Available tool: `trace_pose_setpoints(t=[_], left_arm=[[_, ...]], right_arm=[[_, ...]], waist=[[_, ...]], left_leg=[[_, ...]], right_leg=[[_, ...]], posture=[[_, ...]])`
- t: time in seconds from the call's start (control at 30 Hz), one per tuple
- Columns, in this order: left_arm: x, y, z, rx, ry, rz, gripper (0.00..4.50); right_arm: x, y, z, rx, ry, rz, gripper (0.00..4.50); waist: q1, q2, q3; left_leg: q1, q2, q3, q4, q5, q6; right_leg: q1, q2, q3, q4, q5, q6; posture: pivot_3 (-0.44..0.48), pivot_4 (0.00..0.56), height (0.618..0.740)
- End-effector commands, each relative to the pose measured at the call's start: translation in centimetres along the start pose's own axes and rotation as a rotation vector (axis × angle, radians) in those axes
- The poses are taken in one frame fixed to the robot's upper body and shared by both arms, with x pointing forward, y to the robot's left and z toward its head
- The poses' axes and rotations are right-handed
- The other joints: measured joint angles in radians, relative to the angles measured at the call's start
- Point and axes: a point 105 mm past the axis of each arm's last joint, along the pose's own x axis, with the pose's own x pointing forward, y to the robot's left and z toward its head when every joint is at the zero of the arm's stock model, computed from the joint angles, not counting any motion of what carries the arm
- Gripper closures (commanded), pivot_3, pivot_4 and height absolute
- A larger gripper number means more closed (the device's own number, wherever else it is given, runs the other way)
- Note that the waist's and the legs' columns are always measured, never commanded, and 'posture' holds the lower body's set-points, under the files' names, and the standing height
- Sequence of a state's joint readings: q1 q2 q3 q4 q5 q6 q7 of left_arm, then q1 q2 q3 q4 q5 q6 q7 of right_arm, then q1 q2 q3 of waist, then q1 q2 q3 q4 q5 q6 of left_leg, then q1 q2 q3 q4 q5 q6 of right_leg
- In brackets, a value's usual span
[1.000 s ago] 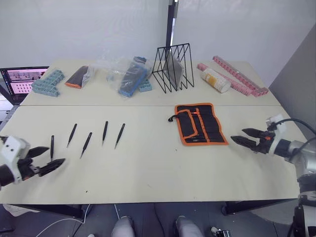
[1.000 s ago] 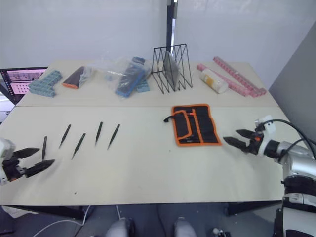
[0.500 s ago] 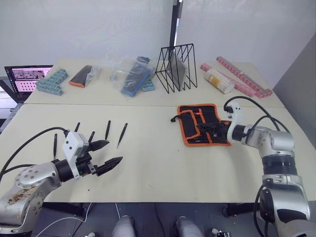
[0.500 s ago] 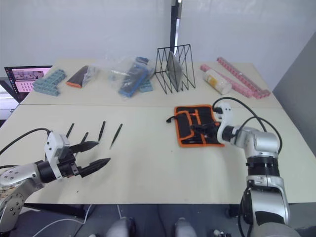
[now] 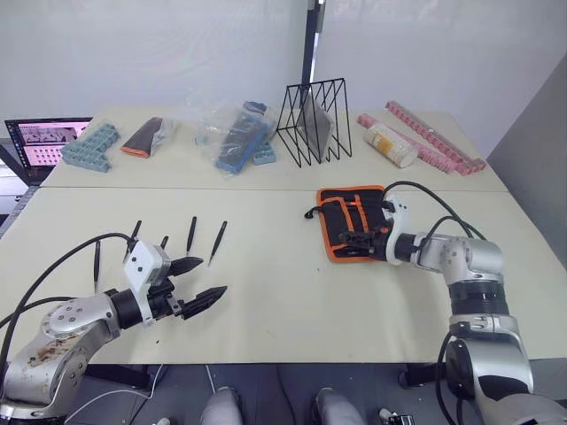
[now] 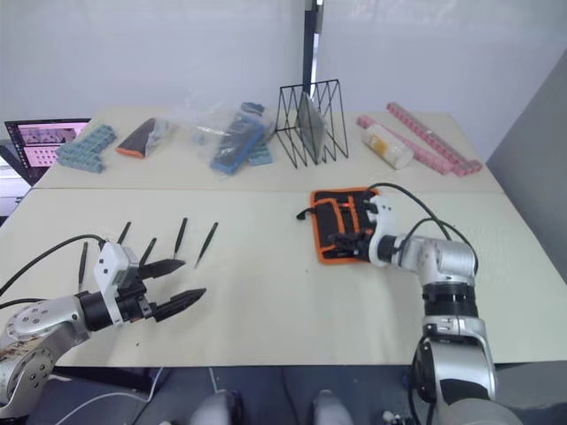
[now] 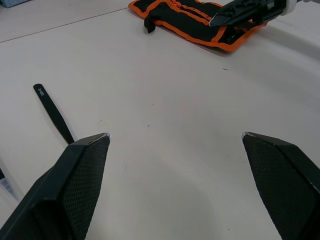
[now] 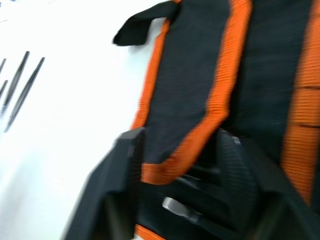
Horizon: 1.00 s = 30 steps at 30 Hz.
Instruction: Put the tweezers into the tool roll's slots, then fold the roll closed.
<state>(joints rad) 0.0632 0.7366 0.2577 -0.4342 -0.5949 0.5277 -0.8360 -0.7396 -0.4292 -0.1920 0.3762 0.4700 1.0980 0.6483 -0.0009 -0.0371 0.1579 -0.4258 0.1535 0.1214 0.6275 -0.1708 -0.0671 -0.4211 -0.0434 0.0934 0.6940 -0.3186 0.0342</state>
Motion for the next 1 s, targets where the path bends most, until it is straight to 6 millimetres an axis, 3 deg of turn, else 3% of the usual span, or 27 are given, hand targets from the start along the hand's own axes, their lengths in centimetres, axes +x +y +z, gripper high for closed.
trace_pose_setpoints(t=[0.03, 0.1, 0.23, 0.43, 0.57, 0.67, 0.83, 1.0], left_arm=[[0.0, -0.2, 0.8, 0.026, -0.027, -0.012, 0.0], [0.0, -0.2, 0.8, 0.024, -0.03, -0.012, 0.0], [0.1, -0.3, -0.1, 0.013, 0.011, -0.013, 0.0], [0.9, -1.0, -0.7, 0.015, 0.026, -0.045, 0.0], [0.8, -1.3, -0.9, 0.027, 0.039, -0.045, 0.0], [0.5, -1.4, -0.8, 0.024, 0.041, -0.035, 0.0], [-0.5, -1.5, -1.3, 0.036, 0.068, -0.017, 0.0], [-0.8, -1.4, -1.4, 0.036, 0.071, -0.01, 0.0]], right_arm=[[-0.3, 0.9, 1.6, 0.003, -0.059, 0.033, 3.94], [-0.1, 0.9, 1.7, 0.006, -0.066, 0.033, 4.49], [1.2, 1.4, 2.0, -0.061, -0.059, 0.037, 4.49], [5.6, 5.4, 4.0, -0.297, -0.027, 0.145, 4.49], [8.8, 9.1, 3.7, -0.465, 0.019, 0.244, 4.49], [10.1, 11.6, 3.3, -0.539, 0.045, 0.321, 4.49], [10.0, 14.8, 1.3, -0.654, 0.143, 0.525, 4.49], [7.9, 15.0, -0.8, -0.751, 0.247, 0.642, 4.49]], waist=[[0.0, 0.0, 0.0], [0.0, 0.0, 0.0], [-0.002, 0.0, 0.0], [-0.024, 0.0, 0.0], [-0.028, 0.0, 0.0], [-0.029, 0.0, 0.0], [-0.018, 0.0, 0.0], [-0.007, 0.0, 0.0]], left_leg=[[0.0, 0.0, 0.0, 0.0, 0.0, 0.0], [0.0, 0.0, 0.0, 0.0, 0.0, 0.0], [0.0, 0.0, 0.0, 0.0, 0.0, 0.0], [0.0, 0.0, -0.001, -0.001, 0.0, 0.0], [-0.001, 0.0, -0.003, -0.002, 0.0, 0.0], [-0.003, 0.0, -0.004, -0.002, 0.0, 0.0], [-0.006, 0.0, -0.005, 0.0, 0.0, 0.0], [-0.007, 0.0, -0.007, 0.0, 0.0, 0.0]], right_leg=[[0.0, 0.0, 0.0, 0.0, 0.0, 0.0], [0.0, 0.0, 0.0, 0.0, 0.0, 0.0], [0.0, 0.0, 0.0, 0.0, 0.0, 0.0], [-0.002, 0.002, 0.0, 0.0, 0.0, 0.0], [-0.001, 0.002, -0.001, 0.0, 0.0, 0.0], [-0.003, 0.002, -0.002, 0.0, 0.0, 0.0], [-0.003, 0.001, -0.005, 0.0, 0.0, 0.0], [-0.003, 0.001, -0.007, 0.0, 0.0, -0.001]], posture=[[0.0, 0.15, 0.713], [0.0, 0.15, 0.713], [0.0, 0.15, 0.713], [0.0, 0.15, 0.713], [0.0, 0.15, 0.713], [0.0, 0.15, 0.713], [0.0, 0.15, 0.713], [0.0, 0.15, 0.713]])
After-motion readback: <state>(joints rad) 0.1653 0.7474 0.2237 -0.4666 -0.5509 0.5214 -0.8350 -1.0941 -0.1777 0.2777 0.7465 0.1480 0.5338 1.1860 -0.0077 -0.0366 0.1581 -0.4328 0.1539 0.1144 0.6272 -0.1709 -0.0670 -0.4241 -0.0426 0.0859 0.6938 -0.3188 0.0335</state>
